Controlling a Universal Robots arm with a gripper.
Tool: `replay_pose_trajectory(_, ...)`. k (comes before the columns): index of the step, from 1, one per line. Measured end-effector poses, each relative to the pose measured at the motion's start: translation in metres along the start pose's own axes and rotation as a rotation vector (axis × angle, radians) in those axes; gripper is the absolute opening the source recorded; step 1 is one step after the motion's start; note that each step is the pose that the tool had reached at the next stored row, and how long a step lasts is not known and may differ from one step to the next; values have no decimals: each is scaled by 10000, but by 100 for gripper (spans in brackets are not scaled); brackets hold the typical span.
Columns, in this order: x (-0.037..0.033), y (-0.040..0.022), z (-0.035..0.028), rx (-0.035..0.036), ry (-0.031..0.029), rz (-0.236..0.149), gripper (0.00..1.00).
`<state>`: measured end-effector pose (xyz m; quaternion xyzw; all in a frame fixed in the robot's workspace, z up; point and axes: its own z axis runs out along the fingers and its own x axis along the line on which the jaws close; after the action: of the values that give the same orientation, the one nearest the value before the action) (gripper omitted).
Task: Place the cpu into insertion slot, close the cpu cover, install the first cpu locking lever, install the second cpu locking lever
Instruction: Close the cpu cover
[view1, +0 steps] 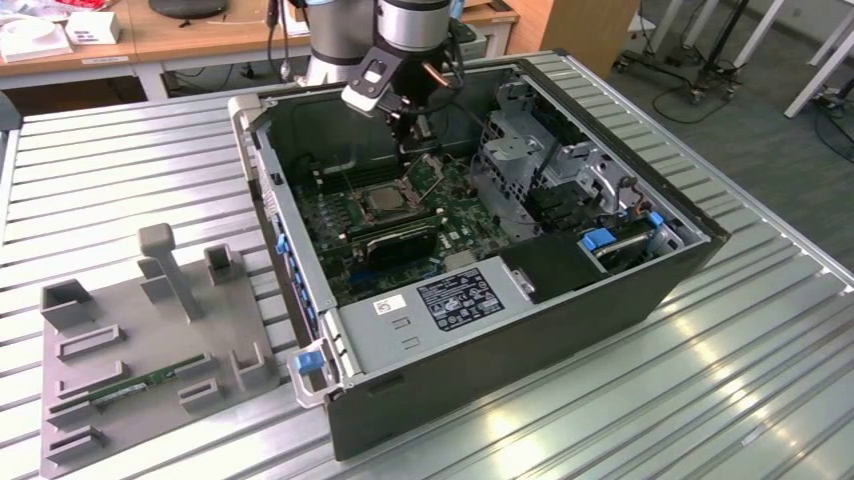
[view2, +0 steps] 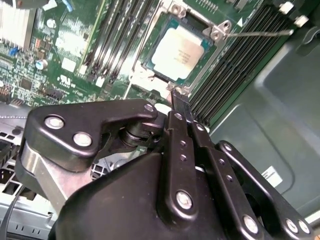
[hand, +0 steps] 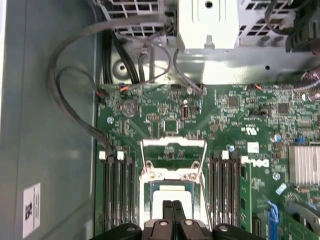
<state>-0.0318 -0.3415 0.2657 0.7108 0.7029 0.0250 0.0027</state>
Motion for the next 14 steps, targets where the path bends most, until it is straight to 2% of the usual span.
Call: replay_pose_trajectory(14,3,302,12,0,0,1,11)
